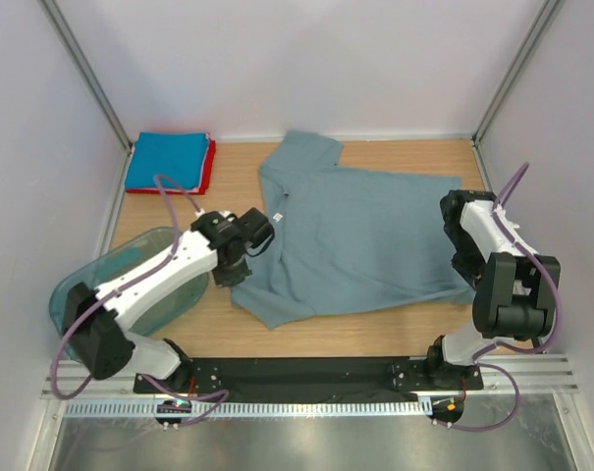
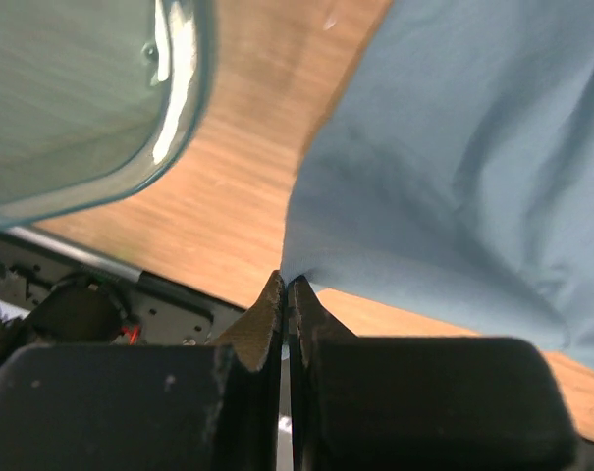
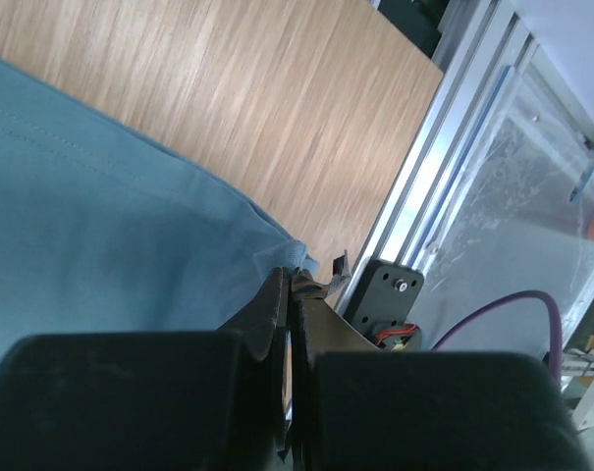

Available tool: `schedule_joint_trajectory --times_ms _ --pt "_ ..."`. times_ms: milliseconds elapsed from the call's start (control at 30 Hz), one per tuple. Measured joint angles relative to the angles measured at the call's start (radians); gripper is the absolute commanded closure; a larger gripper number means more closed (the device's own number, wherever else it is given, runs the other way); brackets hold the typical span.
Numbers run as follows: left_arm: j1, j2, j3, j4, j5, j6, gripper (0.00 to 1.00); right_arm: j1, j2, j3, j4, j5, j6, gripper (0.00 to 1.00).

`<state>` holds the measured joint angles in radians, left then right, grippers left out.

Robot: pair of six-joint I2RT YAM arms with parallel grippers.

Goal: Fold and stack the t-shirts
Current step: Flatten the tshirt out

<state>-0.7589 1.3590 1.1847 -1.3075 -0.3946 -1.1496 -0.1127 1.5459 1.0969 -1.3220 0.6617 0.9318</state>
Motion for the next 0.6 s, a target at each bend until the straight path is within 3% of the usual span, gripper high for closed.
schedule_joint_trajectory --times_ms 333,600 --pt "0.032 0.231 0.135 0.098 -0.019 0.102 1.0 -0.031 0.046 -0.005 0.093 0.051 -0.103 0.99" --pt "0.129 0.389 0.227 0.148 0.002 0.172 1.0 -0.06 0.204 0.023 0.14 0.035 -0.137 0.99"
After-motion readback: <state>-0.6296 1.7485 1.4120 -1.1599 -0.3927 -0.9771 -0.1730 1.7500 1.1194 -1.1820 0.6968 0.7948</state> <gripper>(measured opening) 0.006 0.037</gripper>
